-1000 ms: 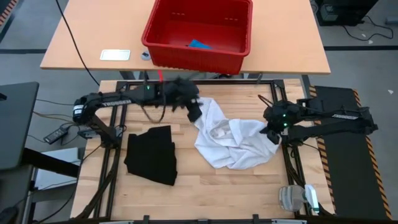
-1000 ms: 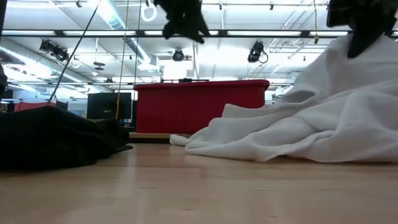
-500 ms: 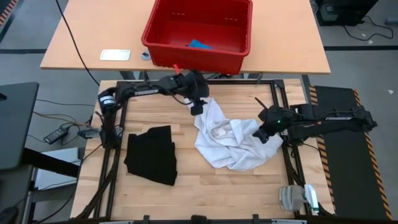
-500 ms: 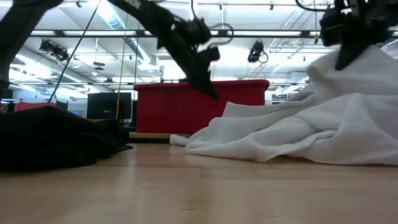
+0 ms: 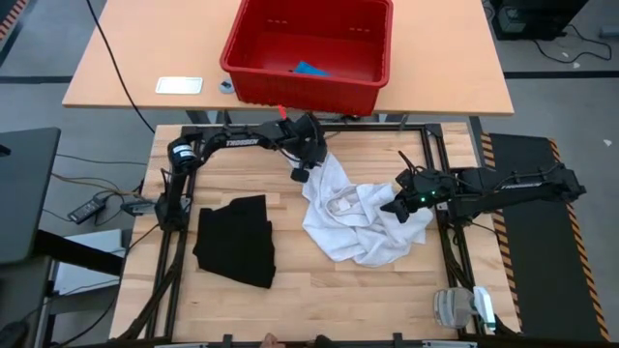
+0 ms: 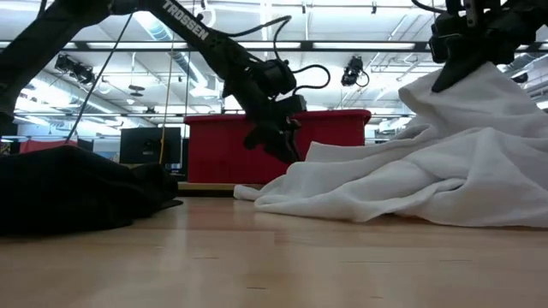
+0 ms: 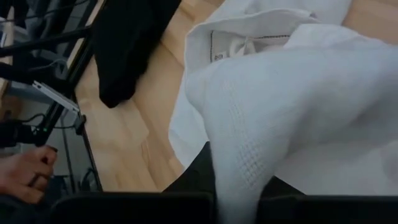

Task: Fold laundry
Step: Fold the white shirt

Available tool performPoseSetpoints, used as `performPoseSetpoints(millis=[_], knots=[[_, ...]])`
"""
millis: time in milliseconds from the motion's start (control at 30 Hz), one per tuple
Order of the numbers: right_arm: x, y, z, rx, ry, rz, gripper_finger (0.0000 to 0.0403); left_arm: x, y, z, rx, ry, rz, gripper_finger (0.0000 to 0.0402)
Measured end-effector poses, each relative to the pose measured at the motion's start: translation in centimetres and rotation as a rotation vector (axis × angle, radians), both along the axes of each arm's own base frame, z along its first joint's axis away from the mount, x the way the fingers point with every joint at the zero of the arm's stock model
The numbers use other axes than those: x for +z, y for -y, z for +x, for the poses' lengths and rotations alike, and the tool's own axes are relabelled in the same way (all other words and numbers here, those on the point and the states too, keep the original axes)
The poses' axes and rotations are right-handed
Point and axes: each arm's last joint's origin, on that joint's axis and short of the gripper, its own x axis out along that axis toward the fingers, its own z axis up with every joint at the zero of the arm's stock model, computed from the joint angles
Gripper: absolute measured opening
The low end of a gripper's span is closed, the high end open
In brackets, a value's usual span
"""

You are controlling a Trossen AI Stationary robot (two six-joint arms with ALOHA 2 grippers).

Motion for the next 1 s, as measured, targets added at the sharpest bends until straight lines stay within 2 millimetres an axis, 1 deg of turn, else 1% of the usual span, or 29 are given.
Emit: performPoseSetpoints(millis=[133, 267, 400, 467, 600, 700, 867, 1000], knots=[[0.0, -0.1, 0.0, -0.007, 0.003, 0.037, 0.0023, -1.1, 1.3, 0.2, -0.130, -0.071, 0.034, 0.0075], [0.1, -0.1, 0.0, -0.030, 0.003, 0.071, 0.0023, -1.8, 2.2, 0.8, -0.225, -0.086, 0.088, 0.0074], [0.1, -0.1, 0.1, -0.037, 0.012, 0.081, 0.0024, -2.0, 2.6, 1.7, -0.206, -0.052, 0.161, 0.0078], [0.2, -0.1, 0.2, -0.038, 0.015, 0.084, 0.0023, -2.0, 2.6, 2.4, -0.205, -0.005, 0.188, 0.0079], [0.1, -0.1, 0.4, -0.036, 0.018, 0.094, 0.0023, -2.9, 2.8, 2.5, -0.211, -0.027, 0.181, 0.0080], [0.2, -0.1, 0.5, -0.041, 0.026, 0.101, 0.0024, -3.4, 2.8, 2.1, -0.196, -0.090, 0.174, 0.0080], [0.2, -0.1, 0.4, -0.031, 0.023, 0.089, 0.0023, -3.1, 2.7, 2.0, -0.154, -0.099, 0.193, 0.0080], [0.2, -0.2, 0.4, -0.020, 0.024, 0.098, 0.0024, -2.0, 2.7, 1.8, -0.096, -0.119, 0.163, 0.0080]])
